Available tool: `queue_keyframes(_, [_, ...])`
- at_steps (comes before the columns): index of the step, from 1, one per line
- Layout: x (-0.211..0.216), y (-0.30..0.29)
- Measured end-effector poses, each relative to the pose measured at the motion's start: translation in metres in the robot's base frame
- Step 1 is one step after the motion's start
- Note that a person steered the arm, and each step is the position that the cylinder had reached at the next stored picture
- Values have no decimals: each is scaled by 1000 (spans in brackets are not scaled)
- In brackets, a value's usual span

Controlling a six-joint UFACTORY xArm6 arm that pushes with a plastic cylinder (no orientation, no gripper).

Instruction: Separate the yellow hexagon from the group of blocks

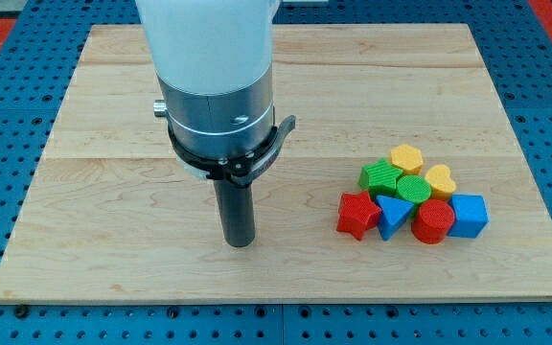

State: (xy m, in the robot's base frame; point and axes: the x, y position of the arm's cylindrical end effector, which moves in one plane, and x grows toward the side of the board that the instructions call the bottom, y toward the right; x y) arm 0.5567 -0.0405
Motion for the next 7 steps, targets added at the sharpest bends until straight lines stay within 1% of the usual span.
queue_keyframes(1, [9,8])
queue_keyframes(2, [9,8])
queue_keyframes(3, [22,41])
queue_keyframes(4, [25,110])
queue_keyframes(5, [36,192])
queue_keyframes(6, [19,258])
queue_keyframes(7, [-28,274])
